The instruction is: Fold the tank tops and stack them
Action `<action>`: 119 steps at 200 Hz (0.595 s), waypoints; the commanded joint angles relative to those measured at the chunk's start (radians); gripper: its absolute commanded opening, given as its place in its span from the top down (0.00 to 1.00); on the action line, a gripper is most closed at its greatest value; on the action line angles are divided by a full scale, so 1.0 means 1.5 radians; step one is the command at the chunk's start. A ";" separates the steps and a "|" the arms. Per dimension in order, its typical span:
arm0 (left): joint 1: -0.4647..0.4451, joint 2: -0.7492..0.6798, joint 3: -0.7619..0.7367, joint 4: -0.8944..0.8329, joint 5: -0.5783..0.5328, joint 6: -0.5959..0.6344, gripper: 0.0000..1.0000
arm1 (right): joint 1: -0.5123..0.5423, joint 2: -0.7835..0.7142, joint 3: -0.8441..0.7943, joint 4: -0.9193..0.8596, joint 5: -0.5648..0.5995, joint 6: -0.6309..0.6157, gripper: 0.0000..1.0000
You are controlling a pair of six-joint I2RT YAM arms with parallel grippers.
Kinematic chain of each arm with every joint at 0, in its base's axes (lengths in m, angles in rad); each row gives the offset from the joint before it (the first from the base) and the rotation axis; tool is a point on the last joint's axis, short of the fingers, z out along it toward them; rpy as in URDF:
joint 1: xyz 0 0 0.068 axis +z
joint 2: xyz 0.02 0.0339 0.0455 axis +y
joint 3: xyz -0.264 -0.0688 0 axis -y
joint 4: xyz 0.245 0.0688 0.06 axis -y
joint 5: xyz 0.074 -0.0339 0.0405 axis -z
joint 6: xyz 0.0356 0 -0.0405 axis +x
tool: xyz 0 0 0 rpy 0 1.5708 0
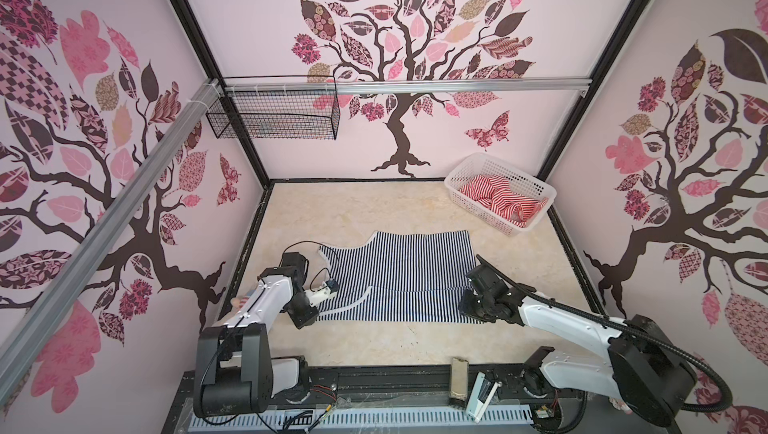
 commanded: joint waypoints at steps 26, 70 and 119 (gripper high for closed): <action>0.003 -0.036 0.094 -0.071 0.079 -0.027 0.60 | 0.004 -0.084 0.065 -0.144 0.073 -0.009 0.60; -0.062 0.011 0.190 -0.003 0.115 -0.156 0.56 | 0.002 0.024 0.134 -0.111 0.123 -0.037 0.59; -0.165 0.145 0.272 0.138 0.080 -0.291 0.54 | -0.049 0.159 0.245 -0.078 0.139 -0.081 0.59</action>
